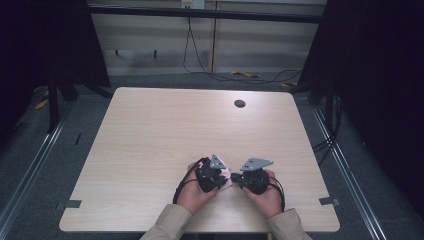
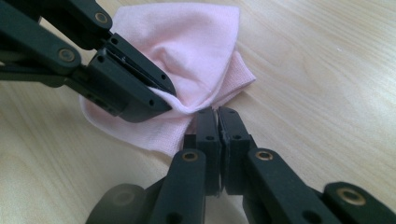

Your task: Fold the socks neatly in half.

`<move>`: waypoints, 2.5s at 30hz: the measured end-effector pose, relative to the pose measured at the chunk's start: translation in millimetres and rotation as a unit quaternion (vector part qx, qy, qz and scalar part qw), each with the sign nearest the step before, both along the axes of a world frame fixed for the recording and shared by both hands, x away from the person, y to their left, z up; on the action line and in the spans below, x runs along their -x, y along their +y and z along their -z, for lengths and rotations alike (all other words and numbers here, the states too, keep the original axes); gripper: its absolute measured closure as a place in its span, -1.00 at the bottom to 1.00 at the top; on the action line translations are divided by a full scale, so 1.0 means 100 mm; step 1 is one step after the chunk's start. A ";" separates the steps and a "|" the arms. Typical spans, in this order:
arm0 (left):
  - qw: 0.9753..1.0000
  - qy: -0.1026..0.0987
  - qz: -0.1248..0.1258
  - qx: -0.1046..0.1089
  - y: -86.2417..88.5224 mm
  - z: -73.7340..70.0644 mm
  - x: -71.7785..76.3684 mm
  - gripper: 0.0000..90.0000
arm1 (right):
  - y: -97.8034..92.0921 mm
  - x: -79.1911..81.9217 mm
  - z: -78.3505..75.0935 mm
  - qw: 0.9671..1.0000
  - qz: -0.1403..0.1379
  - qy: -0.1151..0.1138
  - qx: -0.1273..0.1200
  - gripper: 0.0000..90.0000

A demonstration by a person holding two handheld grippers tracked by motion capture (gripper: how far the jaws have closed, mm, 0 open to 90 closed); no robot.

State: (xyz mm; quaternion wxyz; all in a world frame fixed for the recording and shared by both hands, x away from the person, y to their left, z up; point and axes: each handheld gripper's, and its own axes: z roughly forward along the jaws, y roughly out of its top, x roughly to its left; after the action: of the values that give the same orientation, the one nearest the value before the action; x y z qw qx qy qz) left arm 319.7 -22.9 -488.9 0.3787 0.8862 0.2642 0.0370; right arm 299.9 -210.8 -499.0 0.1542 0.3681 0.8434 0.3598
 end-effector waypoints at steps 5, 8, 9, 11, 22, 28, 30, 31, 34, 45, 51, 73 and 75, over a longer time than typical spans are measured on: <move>1.000 0.010 -0.001 0.007 0.02 -0.02 0.00 0.78 | 0.00 0.00 0.00 1.000 -0.001 -0.001 -0.001 0.96; 1.000 0.015 -0.002 0.011 0.04 -0.02 0.00 0.76 | -0.01 0.00 0.00 1.000 -0.001 -0.001 -0.002 0.96; 1.000 0.013 -0.004 0.018 0.04 -0.02 0.01 0.75 | -0.01 0.00 0.00 1.000 -0.001 -0.001 -0.002 0.96; 1.000 0.013 -0.002 0.021 0.05 -0.05 0.01 0.72 | 0.00 0.00 0.00 1.000 -0.002 -0.002 -0.001 0.96; 0.999 -0.005 -0.024 0.045 0.19 -0.28 -0.09 0.64 | -0.01 0.00 0.01 1.000 -0.002 -0.001 -0.005 0.96; 0.999 -0.002 -0.030 0.018 0.15 -0.19 -0.21 0.86 | -0.01 0.00 0.01 1.000 -0.001 -0.001 -0.006 0.96; 1.000 0.000 -0.022 0.004 0.12 -0.15 -0.20 0.87 | -0.01 0.00 0.01 1.000 -0.001 -0.001 -0.007 0.96; 1.000 0.001 -0.022 -0.003 0.10 -0.11 -0.19 0.87 | -0.01 0.00 0.01 1.000 -0.001 -0.001 -0.008 0.96; 1.000 0.007 -0.023 -0.005 0.09 -0.05 -0.18 0.85 | -0.01 0.00 0.01 1.000 -0.001 -0.001 -0.006 0.96; 1.000 -0.007 -0.001 -0.013 0.02 -0.01 -0.08 0.37 | -0.01 0.00 0.01 1.000 -0.002 -0.001 -0.005 0.96; 1.000 -0.001 -0.006 0.001 0.06 -0.09 -0.08 -0.02 | -0.01 0.00 0.01 1.000 -0.003 0.000 -0.006 0.96; 1.000 -0.014 -0.021 -0.011 0.14 -0.06 -0.04 -0.26 | -0.10 0.07 -0.14 0.999 0.020 -0.022 -0.025 0.60; 0.999 -0.019 -0.034 -0.003 0.20 -0.11 -0.05 -0.31 | -0.12 0.12 -0.17 0.999 0.021 -0.019 -0.027 0.54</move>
State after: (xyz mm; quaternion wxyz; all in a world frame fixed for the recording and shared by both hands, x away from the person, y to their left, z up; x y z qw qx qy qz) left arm 324.4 -3.0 -478.1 0.3795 0.8770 0.2869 0.0678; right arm 288.0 -223.1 -482.3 0.1676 0.3834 0.8223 0.3858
